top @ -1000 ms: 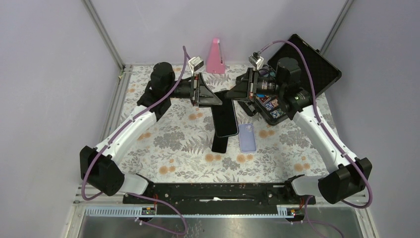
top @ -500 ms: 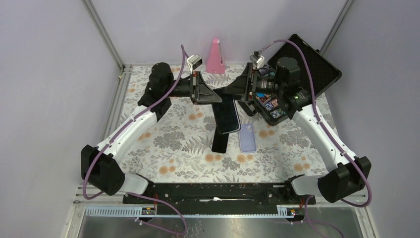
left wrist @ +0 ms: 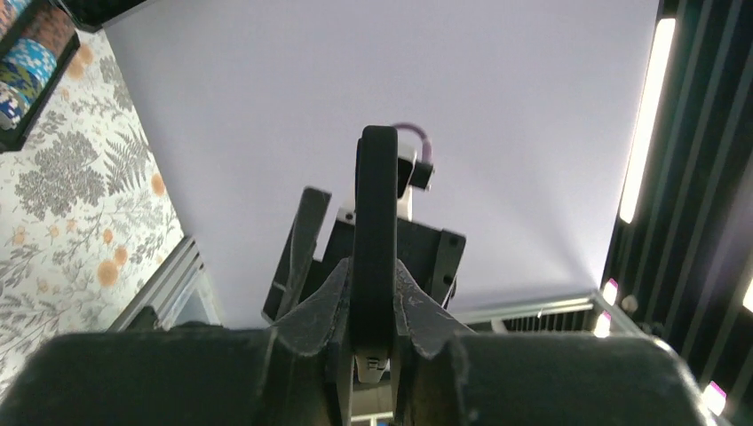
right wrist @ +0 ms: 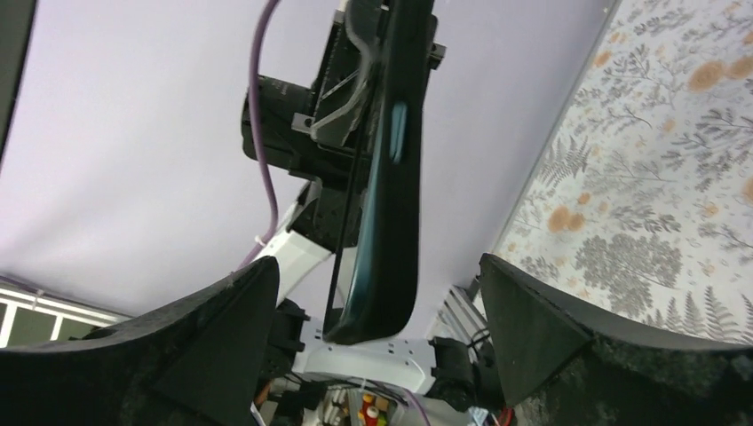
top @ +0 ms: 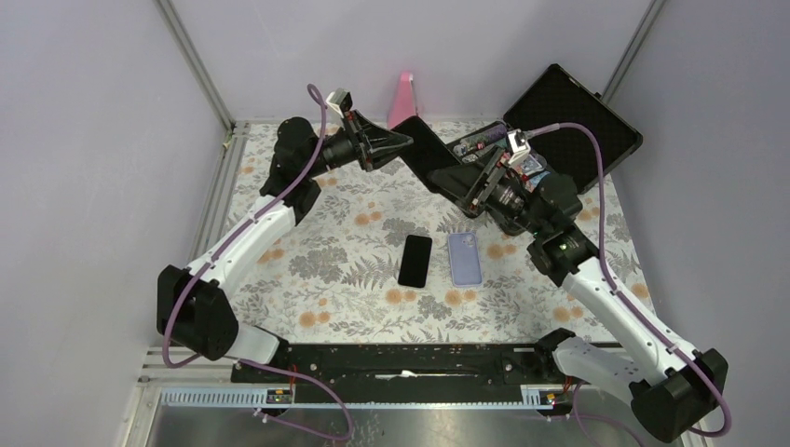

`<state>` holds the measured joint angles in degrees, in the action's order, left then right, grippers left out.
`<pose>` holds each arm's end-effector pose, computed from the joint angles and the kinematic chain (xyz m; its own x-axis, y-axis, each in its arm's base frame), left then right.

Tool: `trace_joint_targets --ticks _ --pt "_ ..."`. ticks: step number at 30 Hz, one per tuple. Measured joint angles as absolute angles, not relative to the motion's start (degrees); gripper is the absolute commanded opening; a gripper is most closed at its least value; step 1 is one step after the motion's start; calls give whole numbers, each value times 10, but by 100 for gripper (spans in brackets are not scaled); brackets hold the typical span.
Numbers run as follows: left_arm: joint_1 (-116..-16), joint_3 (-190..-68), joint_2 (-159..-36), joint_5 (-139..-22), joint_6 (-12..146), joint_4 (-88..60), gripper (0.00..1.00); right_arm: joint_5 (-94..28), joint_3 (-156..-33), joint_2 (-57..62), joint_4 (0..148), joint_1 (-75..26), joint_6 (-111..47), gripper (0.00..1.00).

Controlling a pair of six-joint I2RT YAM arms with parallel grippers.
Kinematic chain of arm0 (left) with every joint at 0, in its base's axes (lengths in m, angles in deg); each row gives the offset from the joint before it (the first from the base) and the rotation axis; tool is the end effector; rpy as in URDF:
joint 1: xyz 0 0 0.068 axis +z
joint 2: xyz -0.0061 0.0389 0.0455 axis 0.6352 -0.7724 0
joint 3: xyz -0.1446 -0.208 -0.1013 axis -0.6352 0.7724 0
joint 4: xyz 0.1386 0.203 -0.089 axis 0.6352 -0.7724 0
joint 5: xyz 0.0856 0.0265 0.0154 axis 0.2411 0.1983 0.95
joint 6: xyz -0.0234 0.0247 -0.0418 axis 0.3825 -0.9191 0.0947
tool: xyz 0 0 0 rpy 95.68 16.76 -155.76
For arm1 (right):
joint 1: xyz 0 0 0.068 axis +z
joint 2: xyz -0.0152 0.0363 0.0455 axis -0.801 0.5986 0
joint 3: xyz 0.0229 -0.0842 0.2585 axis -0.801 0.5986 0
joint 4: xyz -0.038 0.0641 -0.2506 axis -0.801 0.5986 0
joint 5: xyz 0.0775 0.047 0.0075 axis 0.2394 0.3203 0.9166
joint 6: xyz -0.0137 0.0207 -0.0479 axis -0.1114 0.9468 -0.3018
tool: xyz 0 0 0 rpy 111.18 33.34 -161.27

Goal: Take the phone out of the phone case
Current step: Remove the phone case from the phone.

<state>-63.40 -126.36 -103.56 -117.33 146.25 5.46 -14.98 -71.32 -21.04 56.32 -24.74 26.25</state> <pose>0.2898 -0.1564 0.4011 -0.9247 -0.3627 -0.1155 0.1522 -0.0742 -0.9856 0.1944 0.1233 0.3972 -0.6501 0.5744 -0.4974 -0.5114 0.1534 0.8456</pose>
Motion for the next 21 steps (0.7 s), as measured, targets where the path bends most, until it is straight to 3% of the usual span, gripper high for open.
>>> trace_joint_targets --ticks 9,16,21 --pt "-635 -1263 -1044 -1099 1515 50 0 -239 -656 -213 454 -225 303 57" --pt "-641 -1263 -1044 -1077 1523 16 0 -257 -645 -214 413 -223 307 53" --pt "-643 -1263 -1044 -1066 1529 6 0 -267 -645 -203 377 -222 310 32"
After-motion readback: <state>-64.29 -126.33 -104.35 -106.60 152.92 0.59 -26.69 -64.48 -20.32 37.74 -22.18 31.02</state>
